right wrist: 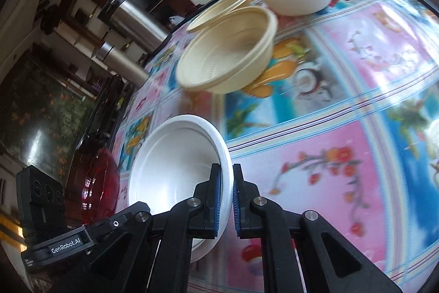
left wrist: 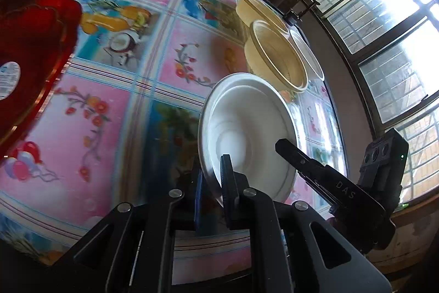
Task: Organize plates and bowls
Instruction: 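Carry the white bowl over and lower it onto the red plates, then open the left gripper and lift away from the white bowl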
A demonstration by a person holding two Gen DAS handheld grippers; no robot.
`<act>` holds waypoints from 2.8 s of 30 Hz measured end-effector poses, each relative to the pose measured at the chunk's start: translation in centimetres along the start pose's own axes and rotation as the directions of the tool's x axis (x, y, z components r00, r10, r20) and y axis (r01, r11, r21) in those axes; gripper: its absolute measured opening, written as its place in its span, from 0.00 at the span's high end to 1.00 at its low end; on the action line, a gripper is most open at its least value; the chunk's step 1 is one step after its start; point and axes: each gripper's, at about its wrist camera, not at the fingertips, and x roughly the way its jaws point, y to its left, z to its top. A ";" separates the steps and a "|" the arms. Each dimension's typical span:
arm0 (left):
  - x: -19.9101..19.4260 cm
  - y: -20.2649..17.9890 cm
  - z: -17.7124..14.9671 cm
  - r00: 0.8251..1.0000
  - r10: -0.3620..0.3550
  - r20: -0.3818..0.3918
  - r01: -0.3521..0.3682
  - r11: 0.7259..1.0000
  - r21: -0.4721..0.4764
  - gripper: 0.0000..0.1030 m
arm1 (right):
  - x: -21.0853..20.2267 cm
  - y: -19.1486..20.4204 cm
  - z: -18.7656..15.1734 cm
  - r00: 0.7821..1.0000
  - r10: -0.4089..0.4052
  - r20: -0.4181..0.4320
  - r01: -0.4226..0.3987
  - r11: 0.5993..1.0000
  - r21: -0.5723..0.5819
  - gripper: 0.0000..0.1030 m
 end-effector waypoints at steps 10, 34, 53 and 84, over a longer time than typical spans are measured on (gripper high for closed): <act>-0.8 -0.1 -0.4 0.990 0.110 0.091 -0.117 0.990 0.077 0.91 | 1.0 2.3 -1.3 1.000 -0.003 -0.031 0.001 0.998 -0.058 0.92; -10.6 2.7 2.5 0.876 0.275 0.397 -0.315 0.948 0.039 0.90 | -0.1 11.3 0.6 0.992 0.126 -0.004 -0.125 0.977 -0.175 0.93; -10.7 13.1 2.5 0.850 0.462 0.252 -0.436 0.887 -0.153 0.88 | 10.0 24.1 -3.6 0.968 0.133 -0.212 -0.201 0.918 -0.342 0.92; -8.0 0.2 4.0 0.833 0.379 0.403 -0.449 0.889 0.093 0.42 | -0.5 5.9 4.8 0.959 0.119 0.256 -0.082 0.985 -0.153 0.65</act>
